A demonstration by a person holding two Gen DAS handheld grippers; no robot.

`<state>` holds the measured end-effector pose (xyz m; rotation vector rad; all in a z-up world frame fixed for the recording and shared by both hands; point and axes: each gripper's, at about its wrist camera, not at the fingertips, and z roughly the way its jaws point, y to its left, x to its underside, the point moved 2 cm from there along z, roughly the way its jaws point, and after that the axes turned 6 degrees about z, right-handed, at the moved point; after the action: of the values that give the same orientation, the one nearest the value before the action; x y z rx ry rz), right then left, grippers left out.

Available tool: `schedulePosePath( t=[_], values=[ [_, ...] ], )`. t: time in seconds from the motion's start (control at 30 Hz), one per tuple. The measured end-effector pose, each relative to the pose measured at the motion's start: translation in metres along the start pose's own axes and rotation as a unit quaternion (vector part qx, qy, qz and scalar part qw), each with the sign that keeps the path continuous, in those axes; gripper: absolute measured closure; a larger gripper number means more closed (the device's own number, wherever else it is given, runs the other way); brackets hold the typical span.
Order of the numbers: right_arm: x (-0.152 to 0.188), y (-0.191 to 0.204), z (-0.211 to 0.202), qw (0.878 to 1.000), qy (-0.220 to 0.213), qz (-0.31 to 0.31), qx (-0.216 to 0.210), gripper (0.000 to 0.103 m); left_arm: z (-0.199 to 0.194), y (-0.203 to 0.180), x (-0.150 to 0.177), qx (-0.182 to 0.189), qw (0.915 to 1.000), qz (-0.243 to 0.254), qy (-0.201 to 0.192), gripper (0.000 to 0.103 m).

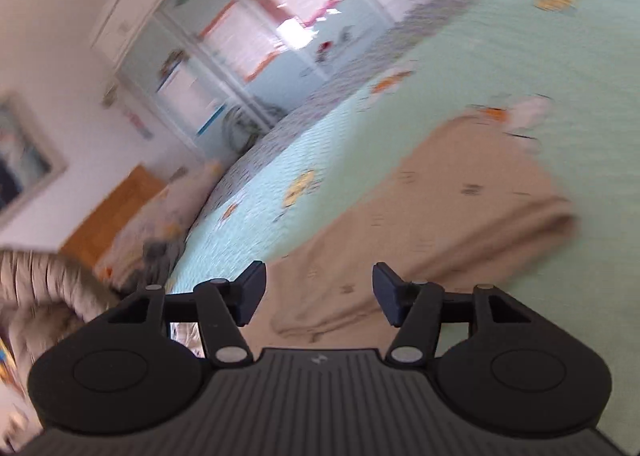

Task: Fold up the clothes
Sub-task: 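Move the open right tool along the folded pants toward the fold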

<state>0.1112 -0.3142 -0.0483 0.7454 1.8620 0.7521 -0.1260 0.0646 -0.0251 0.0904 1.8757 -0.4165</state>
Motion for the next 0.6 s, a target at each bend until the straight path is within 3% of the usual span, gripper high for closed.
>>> schedulePosePath(
  t=[0.23,0.6],
  values=[
    [-0.003,-0.073,-0.028,0.99,-0.029,0.137,0.023,0.042,0.0,-0.01,0.003,-0.001,0.9998,0.021,0.003,0.005],
    [-0.007,-0.097,-0.01,0.967,-0.053,0.248,-0.027,0.037,0.0,-0.019,0.005,0.0,0.9991,0.041,0.008,0.005]
  ],
)
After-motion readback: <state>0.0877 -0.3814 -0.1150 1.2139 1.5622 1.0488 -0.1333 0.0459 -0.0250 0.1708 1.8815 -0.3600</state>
